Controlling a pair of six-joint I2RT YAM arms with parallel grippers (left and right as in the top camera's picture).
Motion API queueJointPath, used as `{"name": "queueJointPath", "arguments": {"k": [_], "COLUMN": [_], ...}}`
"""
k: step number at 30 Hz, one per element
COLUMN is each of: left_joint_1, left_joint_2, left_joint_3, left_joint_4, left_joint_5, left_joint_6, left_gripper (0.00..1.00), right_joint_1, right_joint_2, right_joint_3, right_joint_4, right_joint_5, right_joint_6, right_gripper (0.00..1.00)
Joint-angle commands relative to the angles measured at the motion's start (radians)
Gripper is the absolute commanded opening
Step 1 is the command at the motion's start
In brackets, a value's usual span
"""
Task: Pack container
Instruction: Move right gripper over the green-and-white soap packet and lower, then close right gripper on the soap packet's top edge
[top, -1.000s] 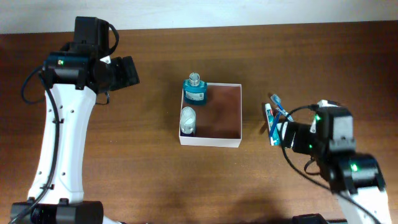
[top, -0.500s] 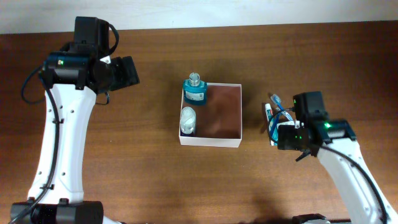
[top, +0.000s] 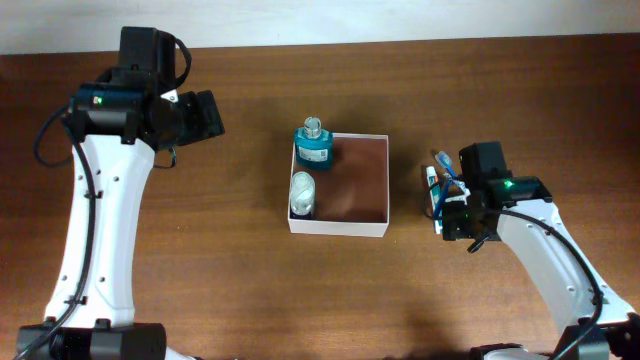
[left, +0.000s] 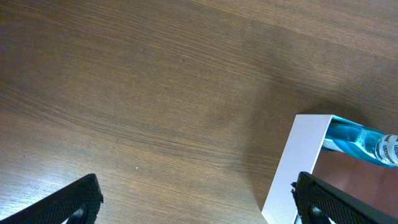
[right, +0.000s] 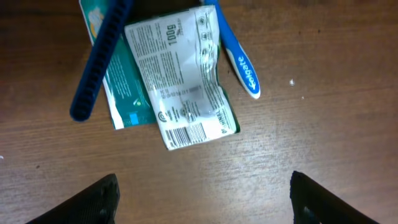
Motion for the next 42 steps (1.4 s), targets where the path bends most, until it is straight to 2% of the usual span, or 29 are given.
{"name": "queueJointPath", "arguments": {"k": [1,12,29,35,42], "left_joint_1": [0.002,0.002,0.002,0.002,0.002], "left_joint_2": [-0.010,-0.010,-0.010,-0.010,-0.010], "left_joint_3": [0.009,0.009,0.009,0.009,0.009], "left_joint_4": [-0.001,-0.001,-0.001,-0.001,-0.001], "left_joint_5": [-0.005,-0.005,-0.005,-0.005,-0.005], "left_joint_6": [-0.005,-0.005,-0.005,-0.005,-0.005], "left_gripper": [0.99,0.99,0.99,0.99,0.99], "right_joint_1": [0.005,0.005,0.004,0.003,0.003], "right_joint_2": [0.006,0.007,0.007,0.008,0.009], "right_joint_3": [0.018,-0.087,-0.245,-0.277,-0.279], "right_joint_4": [0.020,0.200,0.435,0.499,0.539], "right_joint_5": [0.013,-0.056,0.025,0.070,0.076], "right_joint_6": [-0.026,-0.153,-0.208,-0.208,-0.208], "right_gripper": [0.80,0.80,0.80,0.72,0.68]}}
